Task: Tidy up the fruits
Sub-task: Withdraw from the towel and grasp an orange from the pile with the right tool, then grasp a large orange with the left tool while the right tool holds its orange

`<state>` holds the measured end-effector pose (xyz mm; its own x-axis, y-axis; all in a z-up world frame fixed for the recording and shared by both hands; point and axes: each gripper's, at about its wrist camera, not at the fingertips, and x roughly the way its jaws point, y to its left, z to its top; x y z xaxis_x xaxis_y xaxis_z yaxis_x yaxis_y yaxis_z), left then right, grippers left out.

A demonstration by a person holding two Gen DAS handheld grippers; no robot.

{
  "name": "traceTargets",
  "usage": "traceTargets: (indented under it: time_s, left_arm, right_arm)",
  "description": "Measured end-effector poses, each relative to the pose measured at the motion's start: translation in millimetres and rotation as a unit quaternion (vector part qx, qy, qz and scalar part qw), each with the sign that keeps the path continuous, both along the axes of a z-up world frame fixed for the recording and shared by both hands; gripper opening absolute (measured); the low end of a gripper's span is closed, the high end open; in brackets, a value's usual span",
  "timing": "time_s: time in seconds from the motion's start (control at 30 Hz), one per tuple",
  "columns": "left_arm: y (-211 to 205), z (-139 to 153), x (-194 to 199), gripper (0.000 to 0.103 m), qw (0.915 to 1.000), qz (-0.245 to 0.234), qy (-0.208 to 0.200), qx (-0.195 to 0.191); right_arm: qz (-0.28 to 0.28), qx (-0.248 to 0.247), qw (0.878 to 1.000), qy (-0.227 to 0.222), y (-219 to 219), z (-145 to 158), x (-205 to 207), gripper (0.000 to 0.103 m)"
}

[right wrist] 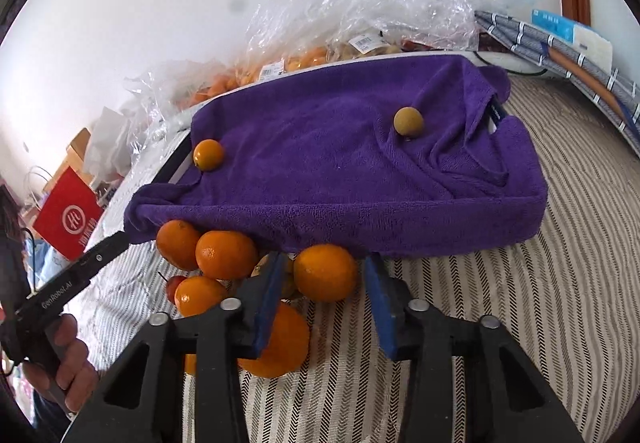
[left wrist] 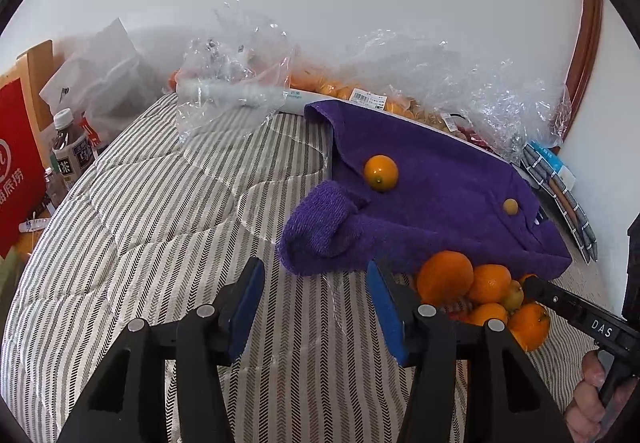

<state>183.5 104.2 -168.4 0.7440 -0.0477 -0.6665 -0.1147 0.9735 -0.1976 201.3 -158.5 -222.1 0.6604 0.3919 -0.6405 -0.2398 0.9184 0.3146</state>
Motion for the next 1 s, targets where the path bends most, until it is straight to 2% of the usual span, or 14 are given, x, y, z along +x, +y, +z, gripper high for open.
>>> traceTargets:
  time_s: [0.03, 0.17, 0.37, 0.5, 0.8, 0.87, 1.0]
  left_arm:
    - [0.3, -0.2, 0.0, 0.051, 1.0, -0.001, 0.0, -0.002]
    - [0.0, 0.2, -0.5, 0.051, 1.0, -0.001, -0.001, -0.004]
    - [-1.0, -0.3, -0.5, 0.051, 1.0, -0.005, 0.003, -0.007]
    - [-1.7, 0.1, -0.8, 0.051, 1.0, -0.007, 0.003, -0.007]
    - [-3.7, -1.1, 1.3, 0.051, 0.9999, -0.011, 0.01, -0.004]
    - [-4.5, -0.5, 0.9, 0.051, 0.9998, -0.019, 0.009, -0.006]
    - [-7.9, 3.3, -1.1, 0.051, 0.9976, -0.059, 0.0, -0.038]
  right_arm:
    - [-0.001, 0.003, 1.0, 0.002, -1.8, 0.0, 0.8, 0.034]
    - [-0.007, 0.005, 1.0, -0.001, -8.3, 0.0, -2.3, 0.033]
    - [-0.044, -0.046, 0.998, -0.031, -23.8, 9.4, -24.0, 0.033]
    - [-0.041, -0.073, 0.996, -0.025, -23.0, 3.1, -28.7, 0.033]
    - [-0.04, -0.07, 0.997, -0.016, -18.9, -5.4, -21.4, 0.034]
    - [-0.045, -0.073, 0.996, -0.019, -17.4, -4.7, -21.8, 0.034]
    - [-0.043, -0.077, 0.996, -0.027, -15.3, -3.7, -25.6, 0.034]
